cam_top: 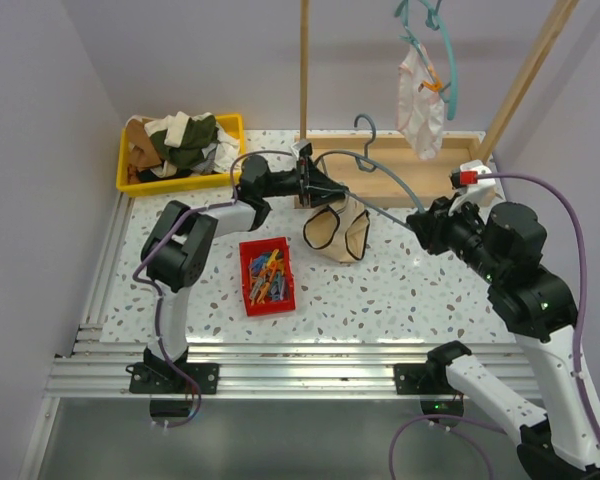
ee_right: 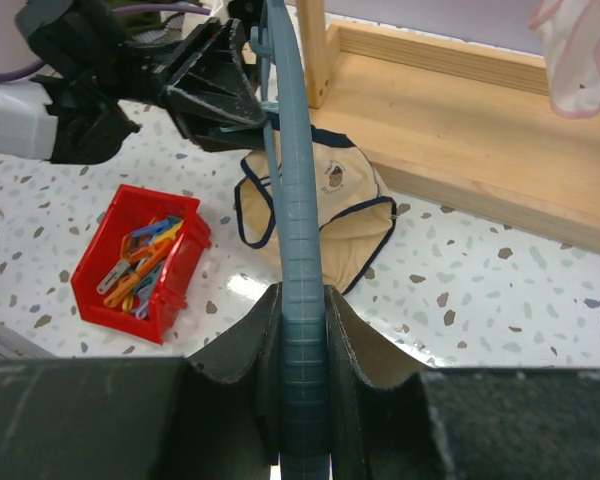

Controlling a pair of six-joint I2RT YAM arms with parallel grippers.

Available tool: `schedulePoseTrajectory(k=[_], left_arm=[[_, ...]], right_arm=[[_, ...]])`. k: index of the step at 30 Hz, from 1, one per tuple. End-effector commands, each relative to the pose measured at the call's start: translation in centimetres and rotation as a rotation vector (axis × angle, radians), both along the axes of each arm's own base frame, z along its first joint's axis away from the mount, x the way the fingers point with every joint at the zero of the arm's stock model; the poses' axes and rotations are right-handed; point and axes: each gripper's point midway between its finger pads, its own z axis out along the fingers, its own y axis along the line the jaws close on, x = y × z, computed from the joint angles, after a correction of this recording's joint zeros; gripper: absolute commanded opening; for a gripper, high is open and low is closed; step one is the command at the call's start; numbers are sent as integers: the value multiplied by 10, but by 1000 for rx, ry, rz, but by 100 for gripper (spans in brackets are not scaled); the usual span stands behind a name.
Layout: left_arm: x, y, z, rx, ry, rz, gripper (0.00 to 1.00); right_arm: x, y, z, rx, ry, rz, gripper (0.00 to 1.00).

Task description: Remove the underwear clipped to the hanger

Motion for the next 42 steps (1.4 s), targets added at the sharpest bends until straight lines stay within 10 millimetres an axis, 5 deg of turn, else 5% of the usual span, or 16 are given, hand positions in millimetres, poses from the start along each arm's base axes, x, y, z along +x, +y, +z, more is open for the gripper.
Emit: schedulePoseTrajectory(k=[1,9,12,15,18,27,32,42], left_arm=[[-13,1,10,28,-156,-20,0],[-5,2,-15,214,-218,17,0],[-7,3,-16,181,-195,24,19],[-10,3,-14,140,-167,26,22],[-10,3,-10,114,-144,28,41],[-3,0,-7,83,-106,35,65],[-10,6,-13,62,-72,36,65],[-15,15,-3,-45,-24,25,47]], right_arm=[[18,-27,6,-33,-16,-177,0],[18,-9,-6,29,20,-113,0],[15,1,-5,59,13,-59,0],[13,5,-3,63,5,-30,0],[9,12,0,76,-4,15,0],[2,24,4,97,-11,93,0],[6,5,3,62,-30,-11,0],[0,-2,5,49,-55,-25,0]])
